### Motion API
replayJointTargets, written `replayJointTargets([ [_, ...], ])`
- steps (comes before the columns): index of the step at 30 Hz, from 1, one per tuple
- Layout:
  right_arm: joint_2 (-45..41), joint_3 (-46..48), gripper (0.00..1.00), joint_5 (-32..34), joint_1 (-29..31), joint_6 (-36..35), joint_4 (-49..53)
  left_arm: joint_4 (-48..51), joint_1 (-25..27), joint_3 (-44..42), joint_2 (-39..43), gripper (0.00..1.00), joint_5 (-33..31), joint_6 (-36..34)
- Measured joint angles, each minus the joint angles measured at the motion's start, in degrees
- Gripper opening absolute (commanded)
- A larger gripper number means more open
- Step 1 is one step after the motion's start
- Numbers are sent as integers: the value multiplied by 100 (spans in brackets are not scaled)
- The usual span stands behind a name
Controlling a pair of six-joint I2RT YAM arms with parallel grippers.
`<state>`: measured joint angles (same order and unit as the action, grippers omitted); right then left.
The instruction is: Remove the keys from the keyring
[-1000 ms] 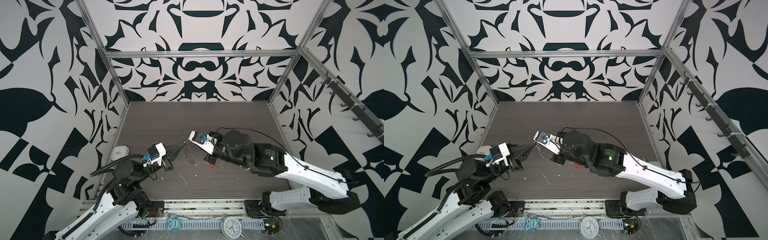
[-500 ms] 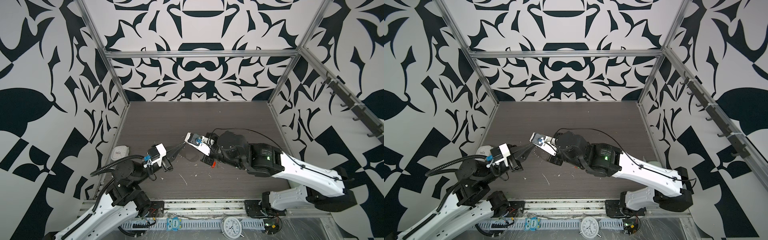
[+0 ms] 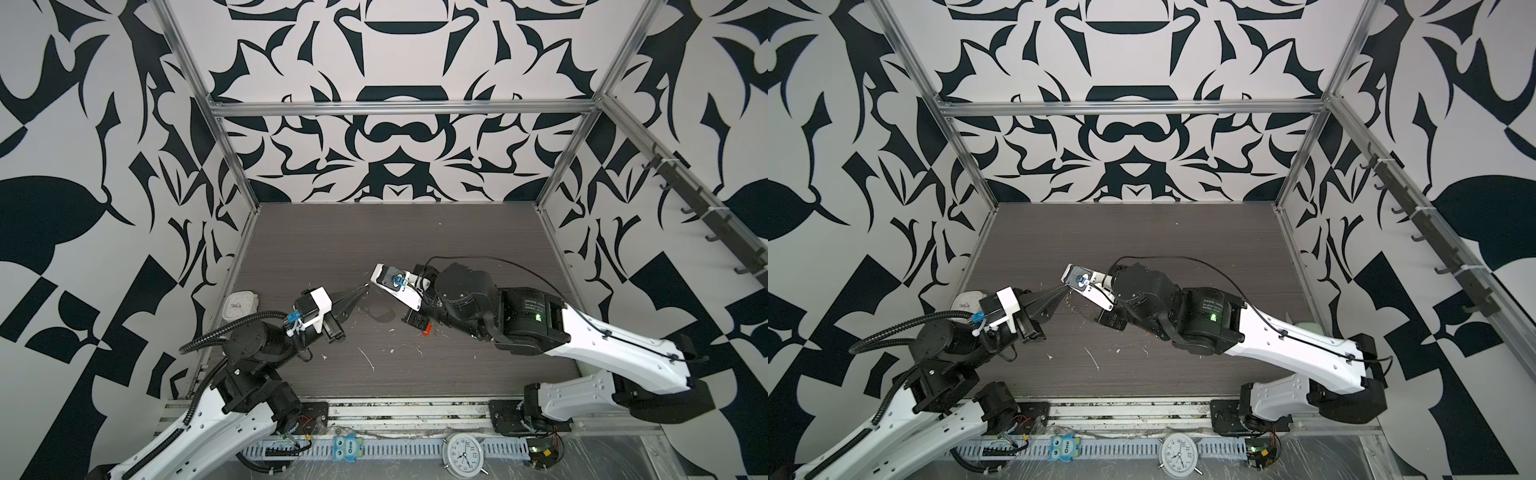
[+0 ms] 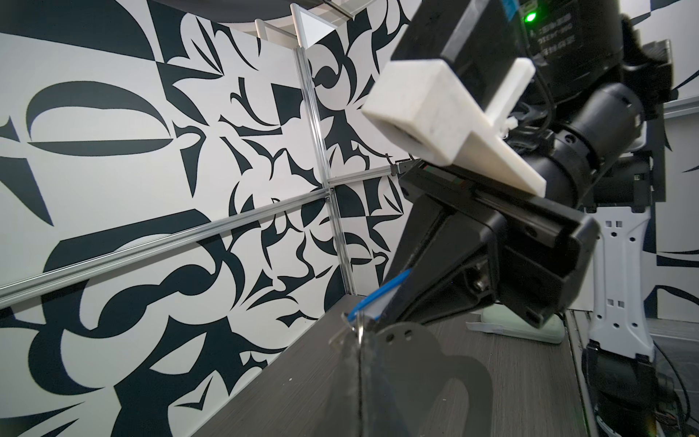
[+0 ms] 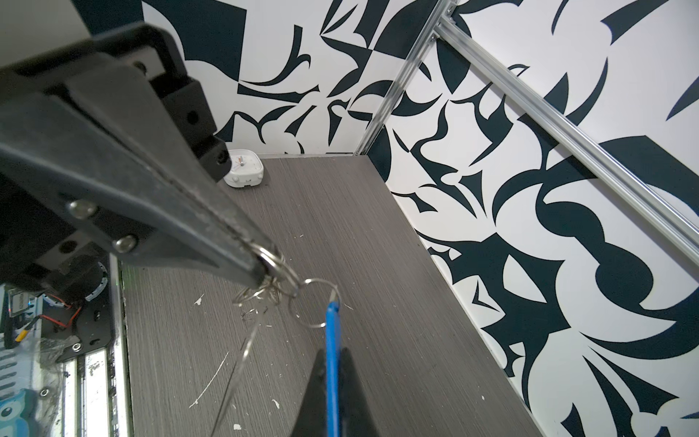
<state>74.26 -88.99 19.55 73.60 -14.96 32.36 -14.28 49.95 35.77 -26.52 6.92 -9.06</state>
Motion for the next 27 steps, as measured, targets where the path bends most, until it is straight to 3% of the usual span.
replayJointTargets([
  [27,-107,-22,0,66,68,-289,81,282,0,44,70,0,-66,-133],
])
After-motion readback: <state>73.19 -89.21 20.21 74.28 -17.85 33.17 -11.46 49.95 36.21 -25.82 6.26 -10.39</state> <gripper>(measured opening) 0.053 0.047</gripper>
